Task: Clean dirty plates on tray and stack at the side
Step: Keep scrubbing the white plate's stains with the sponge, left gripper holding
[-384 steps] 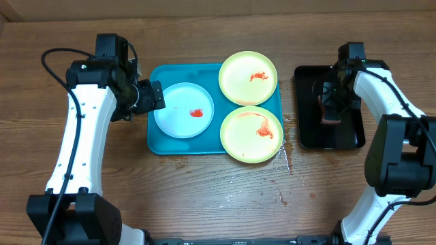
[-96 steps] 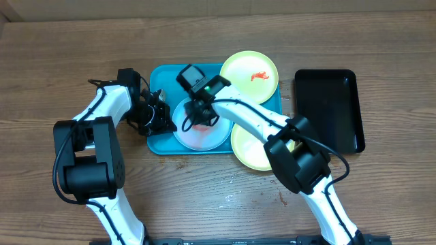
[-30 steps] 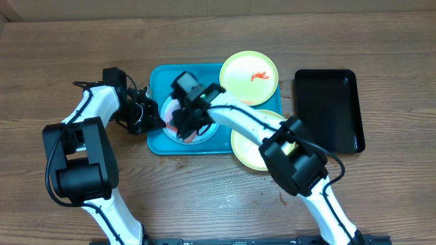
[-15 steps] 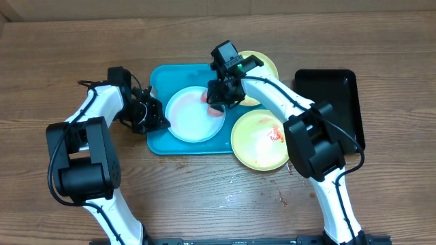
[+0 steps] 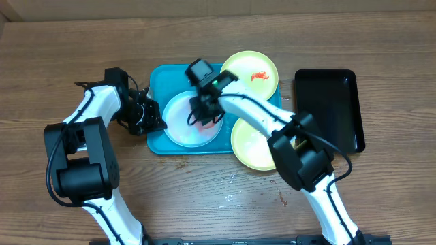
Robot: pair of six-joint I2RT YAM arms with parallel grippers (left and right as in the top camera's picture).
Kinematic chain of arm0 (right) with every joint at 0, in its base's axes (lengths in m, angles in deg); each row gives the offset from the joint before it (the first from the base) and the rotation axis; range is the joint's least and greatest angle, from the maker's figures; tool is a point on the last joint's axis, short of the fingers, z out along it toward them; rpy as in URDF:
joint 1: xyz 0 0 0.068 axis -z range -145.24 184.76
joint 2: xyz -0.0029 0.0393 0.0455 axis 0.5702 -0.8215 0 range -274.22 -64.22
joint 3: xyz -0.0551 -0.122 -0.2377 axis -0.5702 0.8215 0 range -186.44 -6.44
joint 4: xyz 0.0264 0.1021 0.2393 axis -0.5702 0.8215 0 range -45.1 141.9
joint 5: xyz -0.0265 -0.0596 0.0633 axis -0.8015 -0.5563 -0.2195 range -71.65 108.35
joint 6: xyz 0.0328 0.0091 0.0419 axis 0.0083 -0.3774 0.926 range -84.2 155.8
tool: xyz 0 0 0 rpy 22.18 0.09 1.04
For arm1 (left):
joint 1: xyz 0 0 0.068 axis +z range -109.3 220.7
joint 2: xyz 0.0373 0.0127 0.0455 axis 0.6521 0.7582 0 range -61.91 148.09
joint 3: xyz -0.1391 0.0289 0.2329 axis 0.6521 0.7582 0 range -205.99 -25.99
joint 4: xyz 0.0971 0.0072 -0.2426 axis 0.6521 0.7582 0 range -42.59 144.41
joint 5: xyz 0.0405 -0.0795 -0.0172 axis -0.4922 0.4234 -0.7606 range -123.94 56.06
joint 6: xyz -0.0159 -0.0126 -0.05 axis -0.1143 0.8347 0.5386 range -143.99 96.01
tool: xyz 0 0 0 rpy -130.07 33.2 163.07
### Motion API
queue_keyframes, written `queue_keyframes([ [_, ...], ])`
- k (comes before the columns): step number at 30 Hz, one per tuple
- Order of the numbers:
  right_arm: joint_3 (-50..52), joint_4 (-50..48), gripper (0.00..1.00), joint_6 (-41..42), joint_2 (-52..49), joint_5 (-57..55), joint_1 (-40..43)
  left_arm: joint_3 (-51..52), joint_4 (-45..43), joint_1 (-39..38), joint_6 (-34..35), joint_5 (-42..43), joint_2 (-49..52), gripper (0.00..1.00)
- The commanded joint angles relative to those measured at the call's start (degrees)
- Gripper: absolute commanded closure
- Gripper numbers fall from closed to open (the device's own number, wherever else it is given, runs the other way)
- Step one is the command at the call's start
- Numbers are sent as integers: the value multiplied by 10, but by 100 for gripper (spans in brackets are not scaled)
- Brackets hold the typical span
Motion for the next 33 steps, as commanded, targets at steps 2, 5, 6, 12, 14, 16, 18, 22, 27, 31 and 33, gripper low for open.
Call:
queue_keyframes([
  [2,48,-9,96,11,-15,43,-45,3,-3,-2,2,-10,7,96],
  [5,51,-10,96,10,-15,67,-56,3,-4,-2,2,-10,7,96],
  [6,51,-12,96,10,-15,76,-61,3,-5,-2,2,-10,7,96],
  [12,51,-31,96,11,-15,145,-84,3,-7,-2,4,-10,7,96],
  [14,51,-39,96,17,-15,164,-90,3,-7,-2,4,-10,7,96],
  [16,51,-50,96,31,-15,174,-93,3,-7,-2,4,-10,7,96],
  [18,51,-61,96,42,-15,181,-93,3,-7,-2,4,-10,7,96],
  [22,50,-64,96,48,-15,185,-89,3,-6,-2,4,-9,7,96],
  [27,45,-33,96,45,-15,162,-74,3,-7,-2,4,-10,7,96],
  [31,9,14,96,28,-14,145,-50,3,-9,-1,4,-10,7,96],
  [33,-21,47,96,16,-10,143,-33,-1,-8,-1,4,-11,7,96],
])
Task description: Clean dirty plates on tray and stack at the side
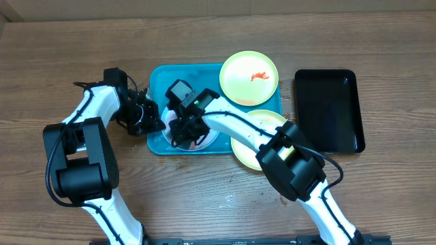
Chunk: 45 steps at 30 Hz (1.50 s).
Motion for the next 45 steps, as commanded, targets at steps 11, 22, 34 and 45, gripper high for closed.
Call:
queue_keyframes([
  [11,-235,209,96,-23,57,-5,134,-63,35,-5,5,-82,-65,96],
  [22,-284,274,96,-23,147,-5,236,-65,52,-42,44,-277,-211,96],
  [34,-284,328,96,-49,147,-25,251,-65,67,-214,125,-596,-244,96],
  [45,-284,343,96,-49,147,-44,253,-65,72,-332,155,-888,-244,96],
])
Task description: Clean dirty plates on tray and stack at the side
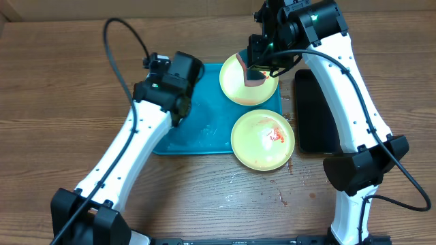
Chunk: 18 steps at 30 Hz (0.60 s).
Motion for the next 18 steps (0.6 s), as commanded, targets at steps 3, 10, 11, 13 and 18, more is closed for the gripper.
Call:
queue_keyframes([
  [3,-7,6,96,-5,4,-10,2,-11,-6,-30,21,-169,-13,96],
  [10,-7,13,96,-4,4,-20,3,-11,-14,-41,21,-197,-13,96],
  [11,-7,15,96,-4,4,-20,3,-11,-17,-41,21,-199,-13,96],
  [13,-7,17,96,-4,4,-20,3,-11,-19,-41,21,-201,-13,96],
  [18,-7,26,96,-4,4,-19,5,-11,-28,-41,26,-195,-13,96],
])
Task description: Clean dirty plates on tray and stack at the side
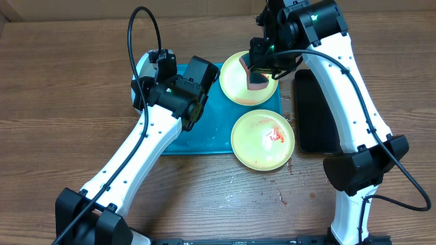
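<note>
The teal tray (204,119) lies mid-table with its middle bare. At its far left corner my left gripper (148,73) holds a white plate (140,64), of which only a tilted sliver of rim shows. A yellow-green plate (235,82) overlaps the tray's far right corner. My right gripper (257,75) is over it, shut on a reddish-brown sponge (257,82) that is down on the plate. Nearer me, a second yellow-green plate (262,139) carries a red smear (276,135).
A black tray (320,112) lies at the right, partly under my right arm. My left arm crosses the tray's left half. Small red specks dot the wood near the front plate.
My left gripper has shifted left toward the tray's far left corner, and a sliver of the white plate now shows there. The right gripper and sponge sit slightly lower on the far yellow-green plate.
First the left gripper held the white plate's edge on the tray while the right pressed the sponge on it. Then the sponge was further left on that plate. Later the white plate was gone from the tray's middle and the sponge was on the far yellow-green plate, where it remains.
</note>
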Robot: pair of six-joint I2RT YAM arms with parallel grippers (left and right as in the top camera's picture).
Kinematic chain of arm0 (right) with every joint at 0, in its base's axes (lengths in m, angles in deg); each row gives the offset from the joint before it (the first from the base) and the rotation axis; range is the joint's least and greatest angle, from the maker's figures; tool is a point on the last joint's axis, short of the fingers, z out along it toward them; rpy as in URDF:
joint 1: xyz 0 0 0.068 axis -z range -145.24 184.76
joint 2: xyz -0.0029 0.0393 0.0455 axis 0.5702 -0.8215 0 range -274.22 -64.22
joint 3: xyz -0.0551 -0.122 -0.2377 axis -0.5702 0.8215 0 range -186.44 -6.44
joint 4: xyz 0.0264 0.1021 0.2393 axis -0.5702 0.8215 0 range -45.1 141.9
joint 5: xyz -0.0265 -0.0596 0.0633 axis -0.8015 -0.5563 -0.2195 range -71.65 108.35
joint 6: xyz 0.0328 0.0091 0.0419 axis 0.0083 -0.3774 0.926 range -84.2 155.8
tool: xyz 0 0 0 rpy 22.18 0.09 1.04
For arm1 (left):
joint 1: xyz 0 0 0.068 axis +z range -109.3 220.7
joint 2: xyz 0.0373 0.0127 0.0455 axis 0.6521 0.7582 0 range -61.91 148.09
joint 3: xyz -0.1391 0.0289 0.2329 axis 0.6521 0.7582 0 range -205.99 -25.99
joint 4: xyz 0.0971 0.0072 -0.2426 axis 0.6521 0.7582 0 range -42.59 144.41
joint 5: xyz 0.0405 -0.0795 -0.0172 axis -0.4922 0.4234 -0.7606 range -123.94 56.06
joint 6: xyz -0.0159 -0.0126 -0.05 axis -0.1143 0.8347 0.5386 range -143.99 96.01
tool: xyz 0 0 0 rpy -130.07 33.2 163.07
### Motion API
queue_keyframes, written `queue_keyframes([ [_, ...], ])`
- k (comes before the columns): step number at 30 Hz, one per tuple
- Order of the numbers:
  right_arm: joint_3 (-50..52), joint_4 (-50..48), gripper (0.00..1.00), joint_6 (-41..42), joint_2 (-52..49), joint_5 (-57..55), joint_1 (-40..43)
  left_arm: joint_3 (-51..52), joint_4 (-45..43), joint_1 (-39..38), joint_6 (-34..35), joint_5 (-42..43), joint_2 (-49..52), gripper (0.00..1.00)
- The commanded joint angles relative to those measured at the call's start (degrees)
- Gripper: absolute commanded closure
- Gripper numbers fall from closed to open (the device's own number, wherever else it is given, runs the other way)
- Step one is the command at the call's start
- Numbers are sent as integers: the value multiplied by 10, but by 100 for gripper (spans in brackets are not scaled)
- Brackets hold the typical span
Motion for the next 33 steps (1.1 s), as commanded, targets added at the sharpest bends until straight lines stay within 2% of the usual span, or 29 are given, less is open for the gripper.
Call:
queue_keyframes([
  [1,-7,2,96,-3,4,-5,6,-11,-11,-4,23,-20,-13,96],
  [8,-7,1,96,11,4,-5,24,-11,-13,-4,23,18,-13,96],
  [21,-7,8,96,-1,4,37,103,-11,-3,-3,31,183,-13,96],
  [28,-7,-4,96,-8,4,47,117,-11,19,-3,49,252,-13,96],
  [31,-7,-19,96,-21,4,51,117,-11,23,5,51,334,-13,96],
  [33,-7,-25,96,-23,4,51,117,-11,31,22,69,416,-13,96],
])
